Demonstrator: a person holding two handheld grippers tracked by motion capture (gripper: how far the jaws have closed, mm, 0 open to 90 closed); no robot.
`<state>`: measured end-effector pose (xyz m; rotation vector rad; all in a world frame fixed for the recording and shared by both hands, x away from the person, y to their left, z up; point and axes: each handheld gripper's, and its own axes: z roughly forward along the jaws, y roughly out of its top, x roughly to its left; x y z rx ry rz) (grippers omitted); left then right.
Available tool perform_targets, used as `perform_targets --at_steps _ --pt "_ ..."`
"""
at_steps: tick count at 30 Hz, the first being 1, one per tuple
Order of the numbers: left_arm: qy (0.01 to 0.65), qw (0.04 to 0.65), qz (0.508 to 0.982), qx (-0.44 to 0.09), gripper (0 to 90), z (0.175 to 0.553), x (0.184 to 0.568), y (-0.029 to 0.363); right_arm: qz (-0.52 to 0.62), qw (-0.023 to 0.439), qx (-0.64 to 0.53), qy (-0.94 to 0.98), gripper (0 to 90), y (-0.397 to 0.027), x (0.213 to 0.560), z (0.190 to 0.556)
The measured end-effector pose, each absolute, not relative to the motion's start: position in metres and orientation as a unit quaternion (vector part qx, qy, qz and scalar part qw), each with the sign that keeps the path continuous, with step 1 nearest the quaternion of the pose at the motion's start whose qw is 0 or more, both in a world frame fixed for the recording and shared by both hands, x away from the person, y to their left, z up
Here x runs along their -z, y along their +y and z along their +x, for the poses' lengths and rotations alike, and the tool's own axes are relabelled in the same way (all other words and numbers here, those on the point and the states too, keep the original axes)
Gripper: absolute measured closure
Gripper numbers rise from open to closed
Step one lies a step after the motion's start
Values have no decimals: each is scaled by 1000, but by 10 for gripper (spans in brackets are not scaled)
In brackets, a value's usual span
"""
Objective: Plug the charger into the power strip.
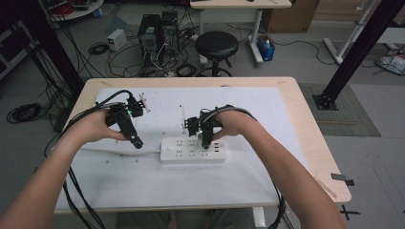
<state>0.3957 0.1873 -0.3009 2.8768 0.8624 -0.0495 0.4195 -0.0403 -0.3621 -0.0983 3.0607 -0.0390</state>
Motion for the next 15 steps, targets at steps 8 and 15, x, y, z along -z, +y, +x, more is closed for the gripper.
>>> perform_targets --at_steps 8,15 --pt "282 68 957 20 166 403 302 183 -29 46 31 998 627 -33 365 418" --pt "278 69 958 21 167 403 303 183 -14 37 -12 999 626 -44 369 420"
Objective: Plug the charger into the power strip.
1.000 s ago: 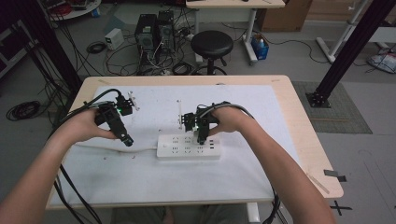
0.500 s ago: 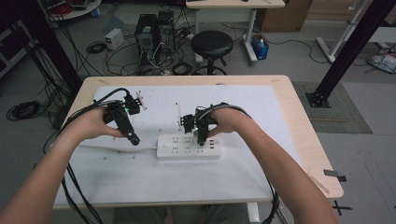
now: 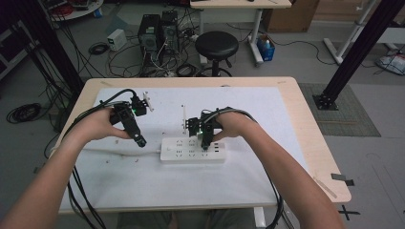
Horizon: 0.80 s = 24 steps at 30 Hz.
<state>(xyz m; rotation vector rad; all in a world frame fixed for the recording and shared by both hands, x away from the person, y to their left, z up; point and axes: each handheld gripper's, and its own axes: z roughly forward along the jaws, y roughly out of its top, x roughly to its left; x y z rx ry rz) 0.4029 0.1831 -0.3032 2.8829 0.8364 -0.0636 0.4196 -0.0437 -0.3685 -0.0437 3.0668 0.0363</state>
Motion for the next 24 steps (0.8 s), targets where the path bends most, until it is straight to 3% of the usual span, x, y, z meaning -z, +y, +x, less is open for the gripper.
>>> perform_targets --at_steps 6,7,8,9,10,12,14,18,20,24 --pt "284 77 955 22 166 402 306 185 -10 32 -32 999 607 -48 371 422" --pt "286 76 955 18 166 401 305 186 -9 33 -30 999 492 -49 372 419" --pt "286 76 955 18 166 401 305 186 -9 33 -30 999 492 -49 372 419" --pt "286 78 955 14 166 401 303 186 -2 22 -47 999 362 -52 370 420" --pt "293 89 952 9 166 399 299 188 38 11 -116 992 317 -65 349 423" --pt "291 87 953 6 166 399 296 190 58 15 -137 989 289 -71 340 421" --pt "295 90 951 -9 166 396 288 192 129 25 -172 976 217 -98 303 421" --pt "297 99 949 -22 166 393 278 194 195 50 -193 960 217 -132 276 419" --pt "297 99 949 -32 166 392 271 196 274 84 -184 940 214 -170 258 415" --pt "302 94 947 -49 166 393 265 198 372 106 -160 908 189 -207 249 410"
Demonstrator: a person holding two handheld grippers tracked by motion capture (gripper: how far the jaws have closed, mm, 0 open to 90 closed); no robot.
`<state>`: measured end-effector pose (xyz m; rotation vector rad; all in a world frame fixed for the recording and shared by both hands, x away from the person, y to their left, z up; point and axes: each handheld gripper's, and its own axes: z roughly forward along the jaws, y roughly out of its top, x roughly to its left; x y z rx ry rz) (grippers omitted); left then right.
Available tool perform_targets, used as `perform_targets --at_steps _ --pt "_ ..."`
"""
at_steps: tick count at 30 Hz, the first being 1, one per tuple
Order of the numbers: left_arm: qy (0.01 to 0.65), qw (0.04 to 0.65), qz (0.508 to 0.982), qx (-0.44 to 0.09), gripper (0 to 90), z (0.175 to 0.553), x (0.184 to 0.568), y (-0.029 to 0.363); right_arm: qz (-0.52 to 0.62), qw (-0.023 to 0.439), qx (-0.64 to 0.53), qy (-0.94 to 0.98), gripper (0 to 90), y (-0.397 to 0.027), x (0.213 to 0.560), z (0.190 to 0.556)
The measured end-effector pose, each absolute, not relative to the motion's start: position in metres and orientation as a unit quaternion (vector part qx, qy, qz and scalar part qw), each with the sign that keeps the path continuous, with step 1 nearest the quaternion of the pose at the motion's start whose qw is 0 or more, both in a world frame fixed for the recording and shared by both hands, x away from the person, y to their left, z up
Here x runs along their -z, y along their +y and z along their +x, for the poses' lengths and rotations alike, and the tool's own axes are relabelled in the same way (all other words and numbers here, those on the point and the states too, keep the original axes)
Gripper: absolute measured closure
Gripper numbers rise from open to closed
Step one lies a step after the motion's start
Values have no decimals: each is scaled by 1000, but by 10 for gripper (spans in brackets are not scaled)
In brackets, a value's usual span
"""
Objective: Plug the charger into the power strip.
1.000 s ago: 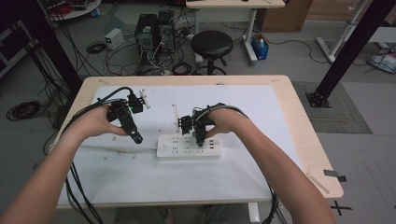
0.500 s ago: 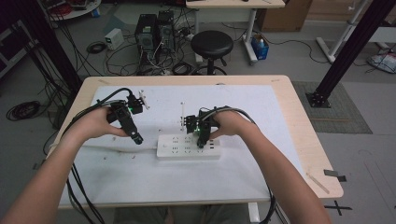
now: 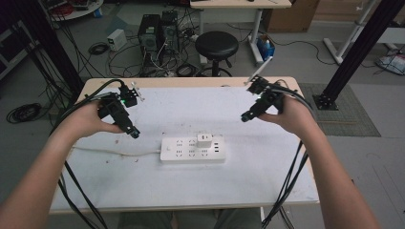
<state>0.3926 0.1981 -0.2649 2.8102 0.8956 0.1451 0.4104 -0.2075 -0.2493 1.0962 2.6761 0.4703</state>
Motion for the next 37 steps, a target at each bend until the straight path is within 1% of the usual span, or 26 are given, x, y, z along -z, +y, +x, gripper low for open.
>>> perform_targets --at_steps 2,4,9,23,37 --pt "309 94 945 -57 166 394 262 200 413 122 -133 893 188 -223 248 410" --pt "315 95 942 -64 166 396 260 202 442 108 -109 884 188 -236 249 412" --pt "322 101 938 -76 166 396 256 206 480 102 -86 867 188 -252 249 411" --pt "325 98 937 -85 166 393 251 207 477 102 -88 869 189 -252 249 412" --pt "316 89 941 -82 166 395 257 201 474 105 -85 870 188 -251 252 414"
